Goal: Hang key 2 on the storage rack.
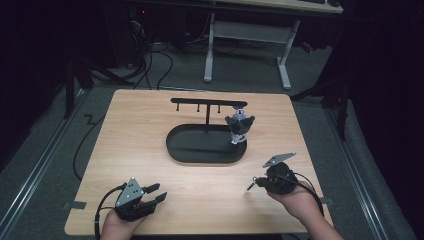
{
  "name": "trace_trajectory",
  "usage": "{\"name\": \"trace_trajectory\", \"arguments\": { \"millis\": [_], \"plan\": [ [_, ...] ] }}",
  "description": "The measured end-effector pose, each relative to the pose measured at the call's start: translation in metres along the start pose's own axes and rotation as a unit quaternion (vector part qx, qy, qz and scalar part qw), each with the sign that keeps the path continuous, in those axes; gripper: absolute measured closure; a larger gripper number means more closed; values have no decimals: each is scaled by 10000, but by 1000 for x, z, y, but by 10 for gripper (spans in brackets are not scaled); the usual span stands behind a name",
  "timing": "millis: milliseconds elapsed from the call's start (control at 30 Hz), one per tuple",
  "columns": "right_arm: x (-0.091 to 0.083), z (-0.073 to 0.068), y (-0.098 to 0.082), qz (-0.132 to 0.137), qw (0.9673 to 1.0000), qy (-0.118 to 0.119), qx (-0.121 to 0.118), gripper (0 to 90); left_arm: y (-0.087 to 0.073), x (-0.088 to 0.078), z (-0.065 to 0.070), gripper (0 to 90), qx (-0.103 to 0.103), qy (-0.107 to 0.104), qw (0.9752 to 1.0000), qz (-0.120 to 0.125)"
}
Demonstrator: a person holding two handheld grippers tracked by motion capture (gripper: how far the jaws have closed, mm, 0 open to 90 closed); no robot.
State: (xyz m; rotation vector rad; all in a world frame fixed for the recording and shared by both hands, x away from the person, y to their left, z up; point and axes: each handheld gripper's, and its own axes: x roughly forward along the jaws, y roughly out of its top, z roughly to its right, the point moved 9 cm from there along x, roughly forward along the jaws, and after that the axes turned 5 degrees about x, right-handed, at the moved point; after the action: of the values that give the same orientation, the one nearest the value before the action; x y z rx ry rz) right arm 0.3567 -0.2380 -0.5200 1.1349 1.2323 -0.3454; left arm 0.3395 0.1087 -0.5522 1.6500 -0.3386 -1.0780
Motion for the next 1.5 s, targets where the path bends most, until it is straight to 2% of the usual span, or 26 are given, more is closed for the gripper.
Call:
{"name": "trace_trajectory", "arguments": {
  "millis": [133,300,600,900,933,1267,1400,1500],
  "plan": [
    [-11,3,4,-25,9999,-68,76,892,-1,-2,-8,446,-128,238,9996,74],
    [-19,4,9,-157,9998,-8,132,892,-3,-4,-15,407,-254,372,9990,79],
    [-26,0,19,-553,9984,-104,-36,892,-3,-6,-22,313,-321,582,9976,176],
    [-38,-7,40,-686,9974,-153,-129,891,-6,-6,-25,312,-405,580,9973,174],
    [-40,-9,43,-705,9974,-143,-71,891,-6,-6,-25,311,-414,588,9972,183],
    [-58,-21,80,-703,9970,-188,-257,891,-6,-8,-28,304,-432,616,9970,187],
    [-62,-25,94,-745,9963,-195,-370,891,-6,-8,-28,305,-437,600,9970,199],
    [-63,-27,106,-777,9962,-167,-364,891,-5,-8,-28,305,-439,583,9971,205]
  ]
}}
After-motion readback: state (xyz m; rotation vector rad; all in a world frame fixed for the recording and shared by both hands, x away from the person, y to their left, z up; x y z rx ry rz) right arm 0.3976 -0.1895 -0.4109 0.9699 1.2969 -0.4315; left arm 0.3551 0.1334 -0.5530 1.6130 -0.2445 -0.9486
